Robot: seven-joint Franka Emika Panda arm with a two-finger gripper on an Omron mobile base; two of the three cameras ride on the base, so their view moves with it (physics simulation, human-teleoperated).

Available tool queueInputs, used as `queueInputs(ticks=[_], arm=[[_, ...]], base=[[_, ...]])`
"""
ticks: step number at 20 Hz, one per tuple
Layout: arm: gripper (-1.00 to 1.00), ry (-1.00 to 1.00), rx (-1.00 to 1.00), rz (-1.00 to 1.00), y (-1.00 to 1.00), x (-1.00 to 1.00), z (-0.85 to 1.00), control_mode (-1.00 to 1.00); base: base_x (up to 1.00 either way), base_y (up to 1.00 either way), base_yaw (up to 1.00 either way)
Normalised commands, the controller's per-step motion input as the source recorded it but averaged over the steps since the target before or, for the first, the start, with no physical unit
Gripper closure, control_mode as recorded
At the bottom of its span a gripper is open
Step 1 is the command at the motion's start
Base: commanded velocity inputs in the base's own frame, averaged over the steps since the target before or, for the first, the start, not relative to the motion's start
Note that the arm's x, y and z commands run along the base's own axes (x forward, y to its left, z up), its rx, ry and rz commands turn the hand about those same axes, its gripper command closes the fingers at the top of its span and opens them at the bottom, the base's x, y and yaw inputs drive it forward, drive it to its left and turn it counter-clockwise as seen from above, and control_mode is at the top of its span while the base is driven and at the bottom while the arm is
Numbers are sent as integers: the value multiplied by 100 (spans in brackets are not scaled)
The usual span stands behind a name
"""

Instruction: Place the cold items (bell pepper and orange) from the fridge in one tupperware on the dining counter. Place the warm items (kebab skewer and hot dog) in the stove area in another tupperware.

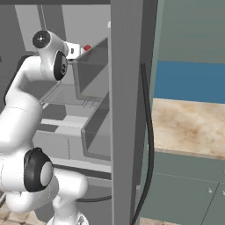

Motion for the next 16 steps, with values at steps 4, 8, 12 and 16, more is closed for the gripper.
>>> queueInputs(ticks=[4, 8, 12, 16], arm=[[-100, 0, 0, 7, 0, 55, 0, -100], [-100, 14, 8, 1, 0, 81, 1, -100], [-100, 1, 1, 0, 14, 46, 0, -100], [-100, 0, 0, 0, 21, 27, 0, -100]], base=[[0, 0, 0], [0, 0, 0], [0, 0, 0], [0, 0, 0]])
